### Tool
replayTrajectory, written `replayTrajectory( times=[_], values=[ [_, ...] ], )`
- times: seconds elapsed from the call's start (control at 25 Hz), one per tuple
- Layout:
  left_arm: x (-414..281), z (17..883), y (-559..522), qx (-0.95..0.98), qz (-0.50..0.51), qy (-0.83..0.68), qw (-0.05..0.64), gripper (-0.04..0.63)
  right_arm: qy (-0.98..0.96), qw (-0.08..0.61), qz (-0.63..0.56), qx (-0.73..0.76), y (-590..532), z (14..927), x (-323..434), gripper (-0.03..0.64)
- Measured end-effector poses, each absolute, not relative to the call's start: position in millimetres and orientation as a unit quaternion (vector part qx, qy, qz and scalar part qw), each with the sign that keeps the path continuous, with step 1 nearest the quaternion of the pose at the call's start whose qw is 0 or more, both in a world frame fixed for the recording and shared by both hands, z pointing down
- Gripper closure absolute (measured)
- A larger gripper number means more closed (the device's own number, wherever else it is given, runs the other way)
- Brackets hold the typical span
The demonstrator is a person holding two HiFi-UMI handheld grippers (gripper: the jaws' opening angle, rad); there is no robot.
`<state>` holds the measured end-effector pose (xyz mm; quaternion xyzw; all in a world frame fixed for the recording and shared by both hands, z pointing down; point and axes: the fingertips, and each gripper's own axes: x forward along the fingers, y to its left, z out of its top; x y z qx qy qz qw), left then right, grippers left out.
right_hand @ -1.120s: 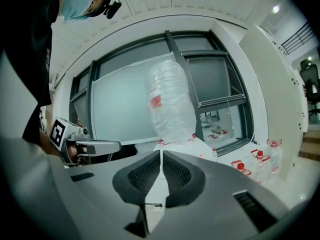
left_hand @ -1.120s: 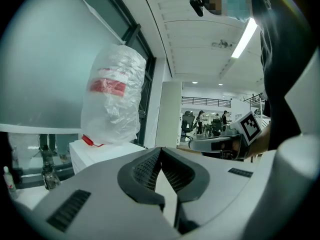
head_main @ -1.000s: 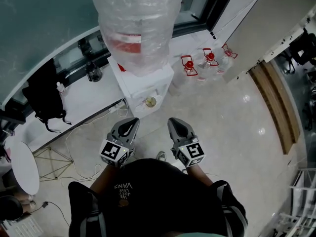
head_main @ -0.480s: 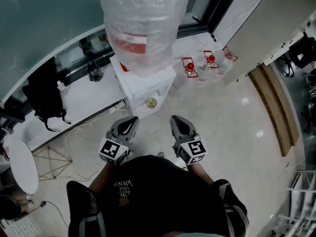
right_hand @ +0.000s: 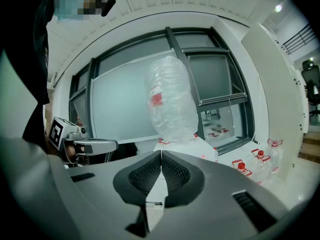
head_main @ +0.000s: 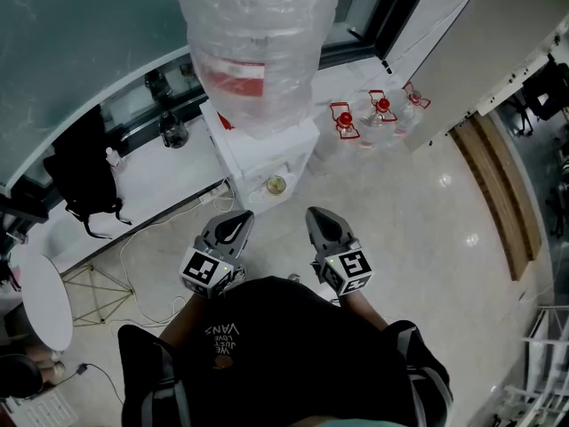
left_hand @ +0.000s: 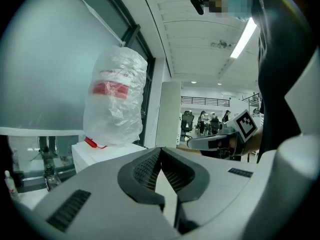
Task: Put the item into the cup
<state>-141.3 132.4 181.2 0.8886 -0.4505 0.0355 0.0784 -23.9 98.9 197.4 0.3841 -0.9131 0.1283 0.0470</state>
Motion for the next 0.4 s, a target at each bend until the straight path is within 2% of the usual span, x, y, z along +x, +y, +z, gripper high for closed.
replayTrajectory(
  times=[0.4],
  values=[
    [-141.7,183.0,132.3,0.889,0.039,-0.450,0.082,0.575,-0.913,0.048,0.132,0.383,94.8,196.6,-24.4,0.572]
  ],
)
